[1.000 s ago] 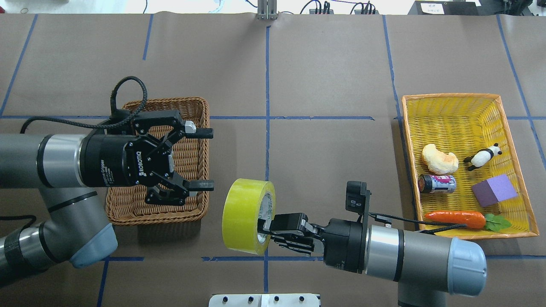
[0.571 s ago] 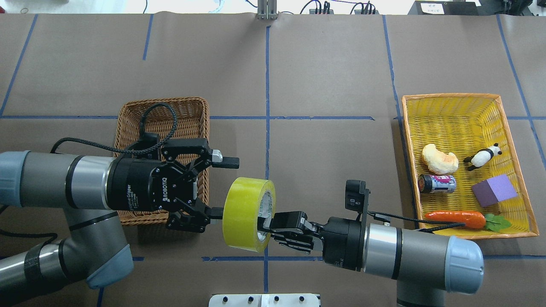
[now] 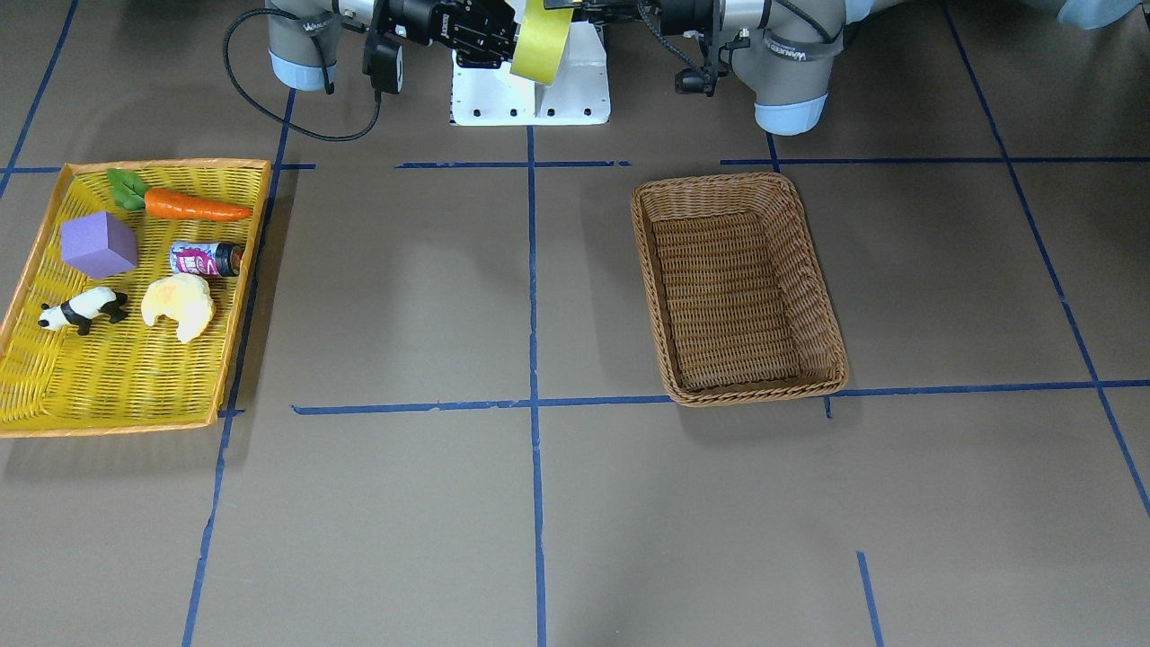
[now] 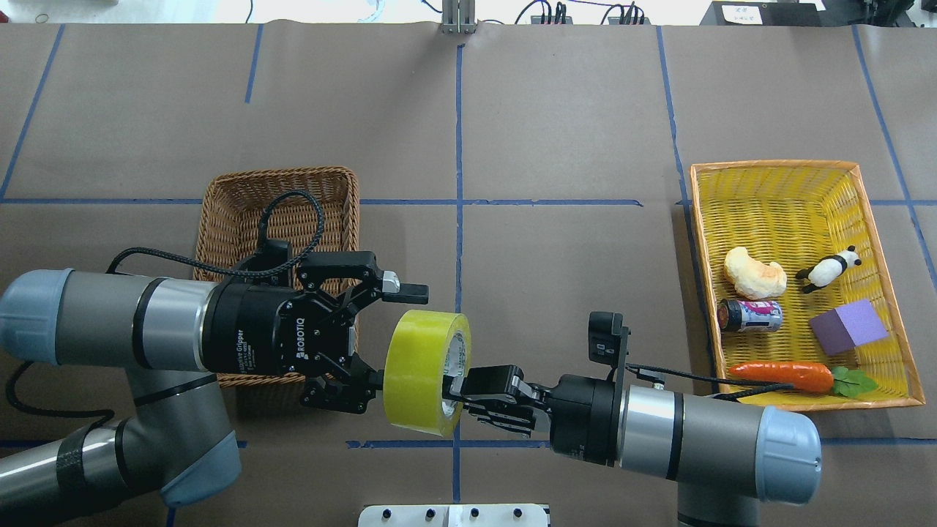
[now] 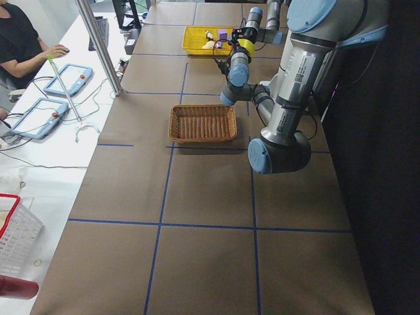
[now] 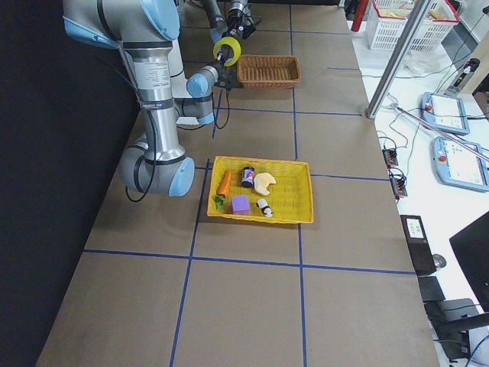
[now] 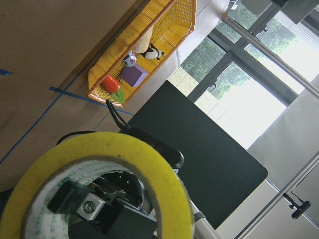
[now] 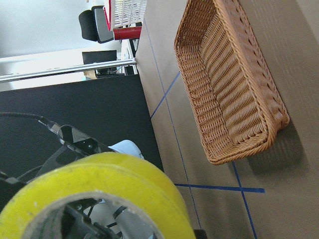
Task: Move tape to another basket
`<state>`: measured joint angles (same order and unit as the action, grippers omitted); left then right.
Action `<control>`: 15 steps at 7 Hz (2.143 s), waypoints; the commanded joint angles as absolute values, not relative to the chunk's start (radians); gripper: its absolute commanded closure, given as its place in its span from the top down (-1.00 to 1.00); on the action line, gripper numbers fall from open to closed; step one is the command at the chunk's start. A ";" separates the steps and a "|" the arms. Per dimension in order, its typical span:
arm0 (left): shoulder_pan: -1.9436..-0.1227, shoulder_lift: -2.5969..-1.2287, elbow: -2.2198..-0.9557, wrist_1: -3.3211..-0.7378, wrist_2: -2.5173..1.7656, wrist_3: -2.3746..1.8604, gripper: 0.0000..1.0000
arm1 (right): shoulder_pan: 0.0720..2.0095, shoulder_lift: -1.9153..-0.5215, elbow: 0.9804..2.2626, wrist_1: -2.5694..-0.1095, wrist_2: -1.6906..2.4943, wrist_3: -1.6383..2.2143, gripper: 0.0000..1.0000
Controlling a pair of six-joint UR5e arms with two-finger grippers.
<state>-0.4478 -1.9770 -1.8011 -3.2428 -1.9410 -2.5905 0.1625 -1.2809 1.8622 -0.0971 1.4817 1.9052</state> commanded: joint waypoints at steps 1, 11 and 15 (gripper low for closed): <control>-0.440 -1.982 -1.799 -3.241 -1.937 -2.591 0.82 | 0.160 -1.278 1.862 -0.095 1.483 1.907 -0.94; -0.668 -1.951 -1.798 -3.212 -2.174 -2.589 -1.00 | 0.243 -1.290 1.867 -0.101 1.593 1.907 1.00; -0.795 -1.970 -1.762 -2.755 -2.416 -2.220 -1.00 | 0.723 -1.220 1.878 -0.774 2.145 1.723 1.00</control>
<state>-0.7780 -1.9646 -1.7557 -2.9284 -2.3649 -2.3752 0.6015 -1.2416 1.8752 -0.5642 2.0129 1.8400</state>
